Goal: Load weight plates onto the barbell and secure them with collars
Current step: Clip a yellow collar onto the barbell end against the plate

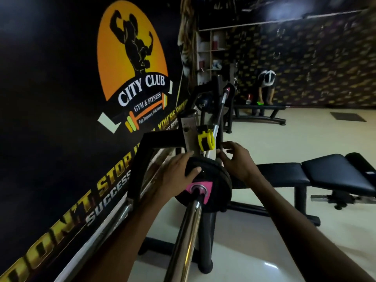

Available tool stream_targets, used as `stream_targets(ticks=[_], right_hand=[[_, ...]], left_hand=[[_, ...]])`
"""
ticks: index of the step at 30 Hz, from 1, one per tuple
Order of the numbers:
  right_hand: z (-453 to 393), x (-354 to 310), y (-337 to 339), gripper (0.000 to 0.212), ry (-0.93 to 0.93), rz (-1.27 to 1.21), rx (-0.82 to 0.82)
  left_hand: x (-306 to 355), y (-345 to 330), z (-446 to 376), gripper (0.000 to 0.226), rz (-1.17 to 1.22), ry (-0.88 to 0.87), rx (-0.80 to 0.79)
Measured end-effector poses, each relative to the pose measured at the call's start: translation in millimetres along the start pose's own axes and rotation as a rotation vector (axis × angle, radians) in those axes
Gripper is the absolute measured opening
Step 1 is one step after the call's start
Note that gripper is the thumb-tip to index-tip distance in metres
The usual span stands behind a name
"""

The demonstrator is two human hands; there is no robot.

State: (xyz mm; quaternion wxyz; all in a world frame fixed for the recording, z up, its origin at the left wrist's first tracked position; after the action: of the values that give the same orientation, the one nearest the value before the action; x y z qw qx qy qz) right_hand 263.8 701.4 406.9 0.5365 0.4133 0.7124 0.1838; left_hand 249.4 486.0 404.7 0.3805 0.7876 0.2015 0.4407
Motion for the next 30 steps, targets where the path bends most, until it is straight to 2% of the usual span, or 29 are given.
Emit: stream_targets(ticks=[3,8,17,22,27,30], right_hand=[[-19,4,-12,0.043,-0.044,0.005,0.004],[-47,5,-35,0.044,-0.104,0.024,-0.008],[-83,15,-59,0.031,-0.146,0.041,-0.019],[-81,22,-64,0.029,-0.078,-0.025,0.045],[-75,26,-42,0.022,-0.048,-0.041,0.180],[-66,20,-23,0.013,-0.003,-0.060,0.271]], left_hand=[[-15,-12,-2,0.051,-0.015,-0.067,-0.031],[-35,-13,-7,0.056,-0.024,-0.127,-0.002],[-50,-11,-27,0.049,0.044,-0.144,0.025],[-52,-11,-26,0.047,0.106,-0.116,0.035],[-48,-7,-25,0.047,0.085,-0.103,0.027],[-43,-2,-24,0.044,0.198,-0.043,0.045]])
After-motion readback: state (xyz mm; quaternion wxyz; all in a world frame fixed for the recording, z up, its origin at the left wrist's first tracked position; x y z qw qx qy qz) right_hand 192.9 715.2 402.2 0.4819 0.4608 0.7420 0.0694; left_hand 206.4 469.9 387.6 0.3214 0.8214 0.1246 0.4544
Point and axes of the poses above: each hand's wrist, its own z-axis away from the middle knuckle, its own y-axis out of the back of the hand, x = y × z, the point moved 4 cm from there along -z, towards the middle knuckle, and after that the axes turned 9 degrees about z, right-handed, at the moved point
